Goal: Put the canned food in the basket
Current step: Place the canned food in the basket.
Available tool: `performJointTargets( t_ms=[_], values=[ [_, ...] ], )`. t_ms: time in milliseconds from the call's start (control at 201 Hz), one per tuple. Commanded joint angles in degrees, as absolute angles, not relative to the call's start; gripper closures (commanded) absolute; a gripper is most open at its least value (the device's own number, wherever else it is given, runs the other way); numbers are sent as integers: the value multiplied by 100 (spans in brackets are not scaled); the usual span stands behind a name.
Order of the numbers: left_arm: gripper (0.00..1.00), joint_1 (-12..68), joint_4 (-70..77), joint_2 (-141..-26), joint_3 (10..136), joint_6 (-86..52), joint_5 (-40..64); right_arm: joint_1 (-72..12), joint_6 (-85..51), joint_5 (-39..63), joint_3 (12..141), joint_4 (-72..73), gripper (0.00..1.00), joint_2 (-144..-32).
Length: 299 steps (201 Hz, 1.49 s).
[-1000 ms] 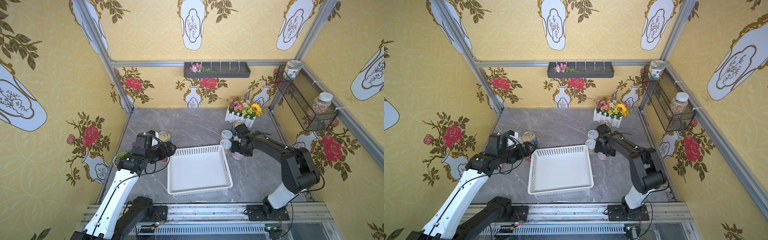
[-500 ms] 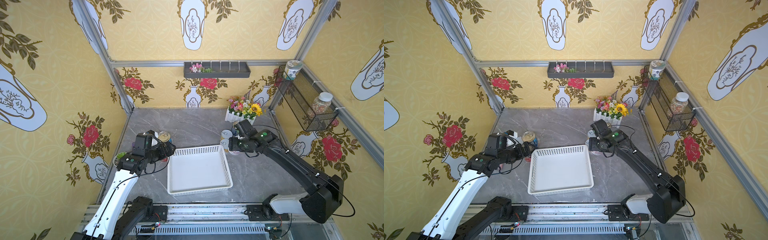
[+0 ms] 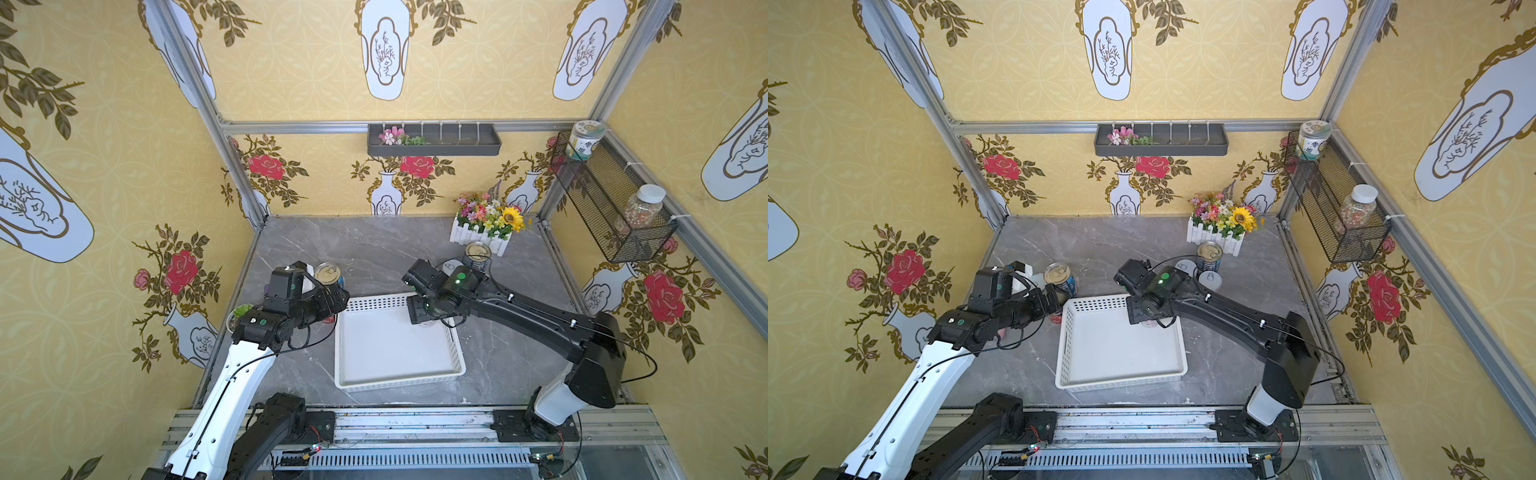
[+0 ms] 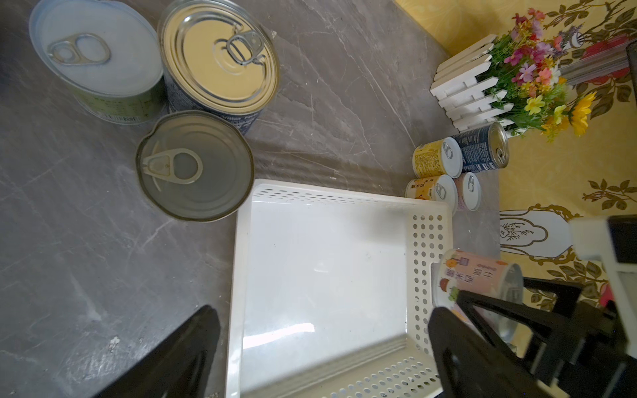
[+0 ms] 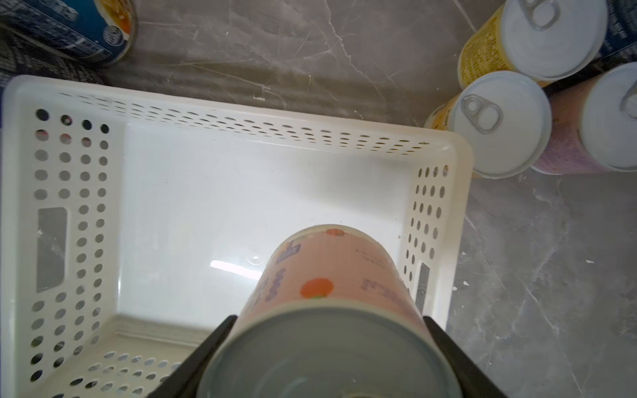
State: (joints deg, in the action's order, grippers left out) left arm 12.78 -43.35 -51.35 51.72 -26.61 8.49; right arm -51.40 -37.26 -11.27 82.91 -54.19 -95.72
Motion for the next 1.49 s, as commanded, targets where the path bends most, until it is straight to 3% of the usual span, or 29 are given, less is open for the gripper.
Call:
performJointTargets(
  t_ms=[0, 902, 1196, 1485],
  values=[
    [0, 1283, -4376, -5142, 5208, -2653, 786, -5088, -3753, -1376, 8420, -5212, 24, -9954],
    [0, 1196, -4342, -5176, 5212, -2602, 878, -4228, -3572, -1112, 8279, -4351, 22, -11368],
    [0, 932, -4298, -5191, 5203, -2569, 997, -4226, -3466, -1125, 8282, -4350, 2, -11223],
    [0, 809, -4280, -5291, 5185, -2562, 1020, -4332, -3468, -1150, 8066, -4373, 0, -10441]
  ],
)
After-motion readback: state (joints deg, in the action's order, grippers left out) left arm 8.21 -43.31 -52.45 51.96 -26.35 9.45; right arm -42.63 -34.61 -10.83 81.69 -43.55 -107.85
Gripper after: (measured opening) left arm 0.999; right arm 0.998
